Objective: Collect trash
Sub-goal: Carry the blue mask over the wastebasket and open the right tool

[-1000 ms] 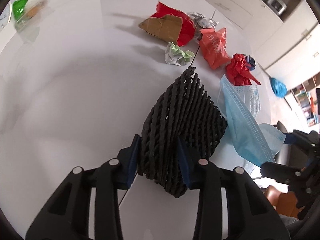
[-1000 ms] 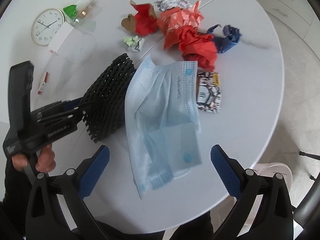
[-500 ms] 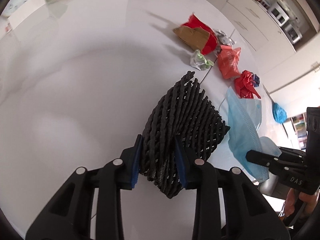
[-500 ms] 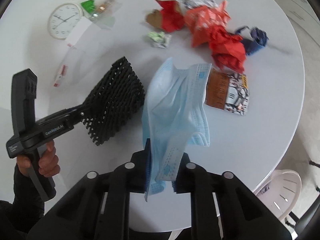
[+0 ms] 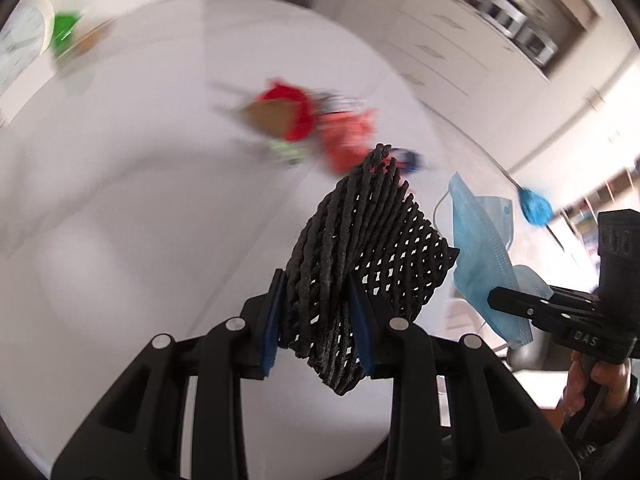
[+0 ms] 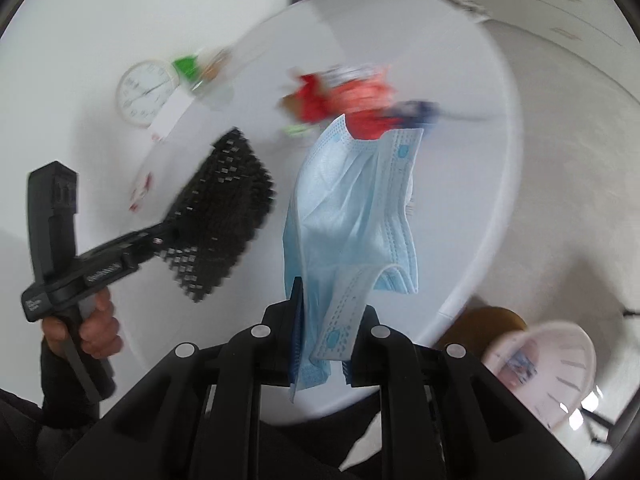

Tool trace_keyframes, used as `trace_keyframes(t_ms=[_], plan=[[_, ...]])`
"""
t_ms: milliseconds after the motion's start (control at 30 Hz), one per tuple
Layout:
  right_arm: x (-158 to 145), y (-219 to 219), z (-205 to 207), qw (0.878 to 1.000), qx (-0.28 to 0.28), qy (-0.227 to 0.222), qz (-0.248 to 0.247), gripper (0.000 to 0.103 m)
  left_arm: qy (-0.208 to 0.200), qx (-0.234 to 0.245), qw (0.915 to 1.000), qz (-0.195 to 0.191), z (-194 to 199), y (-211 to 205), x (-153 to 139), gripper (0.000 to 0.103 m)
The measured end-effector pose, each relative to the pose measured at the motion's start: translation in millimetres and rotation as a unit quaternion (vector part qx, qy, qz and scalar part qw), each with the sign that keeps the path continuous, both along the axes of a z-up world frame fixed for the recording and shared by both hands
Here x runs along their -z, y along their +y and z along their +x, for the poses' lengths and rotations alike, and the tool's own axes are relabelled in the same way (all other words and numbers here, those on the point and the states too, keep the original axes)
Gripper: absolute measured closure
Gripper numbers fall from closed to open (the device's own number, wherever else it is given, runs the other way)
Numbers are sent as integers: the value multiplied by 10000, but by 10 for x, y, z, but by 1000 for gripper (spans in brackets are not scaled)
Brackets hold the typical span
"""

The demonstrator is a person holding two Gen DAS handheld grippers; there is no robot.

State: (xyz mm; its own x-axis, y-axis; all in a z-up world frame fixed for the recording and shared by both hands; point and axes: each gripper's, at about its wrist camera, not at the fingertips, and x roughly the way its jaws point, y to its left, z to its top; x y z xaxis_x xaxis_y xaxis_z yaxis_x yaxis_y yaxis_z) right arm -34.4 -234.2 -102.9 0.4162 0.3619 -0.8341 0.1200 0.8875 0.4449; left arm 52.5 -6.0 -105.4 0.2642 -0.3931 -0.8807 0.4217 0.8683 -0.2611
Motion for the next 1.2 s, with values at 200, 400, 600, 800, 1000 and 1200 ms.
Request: trace_keyframes(t_ms=[200, 400, 600, 800, 1000, 1200], plan=[[44, -793, -799, 9922, 1109, 257, -514, 87, -125, 1012, 9946, -186, -205, -820, -172, 72], [360, -1287, -1464, 9772, 1855, 769, -687, 84, -145, 1921, 9810, -221, -514, -1570, -272, 72], [893, -1408, -1679, 9695, 1995, 1309, -568, 84, -84, 2461, 9692, -15, -806, -2032, -229, 72], [1236, -1552, -1777, 9623, 2094, 1686, -409, 44, -31, 2767, 9608, 191, -1050, -2301, -188, 72], [1149, -1700, -1894, 9568, 2321, 1667, -544, 20, 12, 2928, 9556, 325, -1165, -2435, -139, 72], [915, -1821, -2058, 9489, 2635, 1559, -760, 11, -11, 3276, 9438, 438, -1344, -2590, -103, 72]])
